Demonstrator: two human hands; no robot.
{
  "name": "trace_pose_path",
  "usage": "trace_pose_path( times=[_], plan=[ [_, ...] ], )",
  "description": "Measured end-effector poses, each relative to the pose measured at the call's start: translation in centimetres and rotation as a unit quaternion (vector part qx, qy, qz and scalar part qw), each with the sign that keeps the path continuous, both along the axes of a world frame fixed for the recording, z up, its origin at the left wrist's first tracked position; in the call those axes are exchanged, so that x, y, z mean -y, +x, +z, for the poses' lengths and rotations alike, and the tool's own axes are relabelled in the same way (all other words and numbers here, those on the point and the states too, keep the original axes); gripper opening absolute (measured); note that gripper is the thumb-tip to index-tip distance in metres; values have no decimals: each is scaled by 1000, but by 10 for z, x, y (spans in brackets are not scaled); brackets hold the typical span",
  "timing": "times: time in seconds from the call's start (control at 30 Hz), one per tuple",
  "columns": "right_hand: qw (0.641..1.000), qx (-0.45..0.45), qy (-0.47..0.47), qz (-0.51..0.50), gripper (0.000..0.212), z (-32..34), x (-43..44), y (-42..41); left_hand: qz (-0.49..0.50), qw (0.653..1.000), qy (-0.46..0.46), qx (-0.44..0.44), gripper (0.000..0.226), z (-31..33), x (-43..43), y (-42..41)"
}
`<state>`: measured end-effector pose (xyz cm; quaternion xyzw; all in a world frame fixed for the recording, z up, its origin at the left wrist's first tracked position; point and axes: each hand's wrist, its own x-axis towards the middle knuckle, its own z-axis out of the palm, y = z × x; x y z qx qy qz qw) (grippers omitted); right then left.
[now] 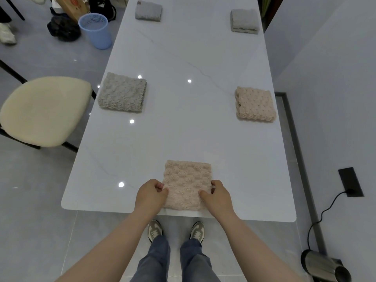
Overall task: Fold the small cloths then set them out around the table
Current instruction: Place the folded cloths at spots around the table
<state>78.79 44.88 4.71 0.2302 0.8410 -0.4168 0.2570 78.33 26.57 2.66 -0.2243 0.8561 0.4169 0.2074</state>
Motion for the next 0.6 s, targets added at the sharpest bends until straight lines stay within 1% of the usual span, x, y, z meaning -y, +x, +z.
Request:
trace_pose_path(
  times=[0.3,0.47,0.5,0.6],
  plan=[
    [999,-37,-20,-8,39,2,0,0,0,1000,7,-20,5,4,-2,4],
    [998,-53,-23,-19,42,-1,1,-1,14,999,14,-33,4,6,-4,0],
    [998,-55,-25,-22,42,-1,1,-1,18,999,15,-33,6,8,-5,0],
    [997,-60,-28,-26,41,-4,1,-1,9,999,19,-36,21,9,-9,2]
  ],
)
